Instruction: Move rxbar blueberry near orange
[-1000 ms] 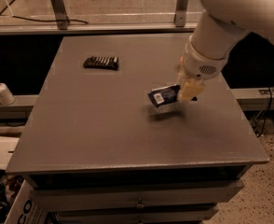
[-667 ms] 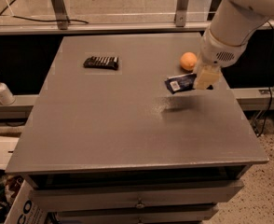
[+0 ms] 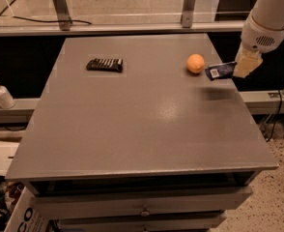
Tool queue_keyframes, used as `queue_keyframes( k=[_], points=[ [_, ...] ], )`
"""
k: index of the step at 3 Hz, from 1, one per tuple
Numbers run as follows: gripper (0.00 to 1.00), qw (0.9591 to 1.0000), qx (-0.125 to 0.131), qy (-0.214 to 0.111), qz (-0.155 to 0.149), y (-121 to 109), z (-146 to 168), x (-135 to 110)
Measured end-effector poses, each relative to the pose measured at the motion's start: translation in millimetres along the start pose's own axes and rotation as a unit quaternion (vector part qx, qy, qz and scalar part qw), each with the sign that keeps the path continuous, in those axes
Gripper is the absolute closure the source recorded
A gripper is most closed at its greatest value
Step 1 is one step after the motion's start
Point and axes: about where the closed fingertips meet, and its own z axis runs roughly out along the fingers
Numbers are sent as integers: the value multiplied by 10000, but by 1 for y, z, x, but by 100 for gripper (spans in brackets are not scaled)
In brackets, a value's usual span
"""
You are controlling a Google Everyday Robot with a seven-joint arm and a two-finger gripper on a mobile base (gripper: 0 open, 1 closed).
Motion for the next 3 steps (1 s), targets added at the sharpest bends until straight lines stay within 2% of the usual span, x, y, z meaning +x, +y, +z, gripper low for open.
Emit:
queue_keyframes(
  k=[1,3],
  points=[
    [100,10000,1,-3,4,-1,1,0],
    [100,9998,-83,37,199,-24,27,0]
  ],
)
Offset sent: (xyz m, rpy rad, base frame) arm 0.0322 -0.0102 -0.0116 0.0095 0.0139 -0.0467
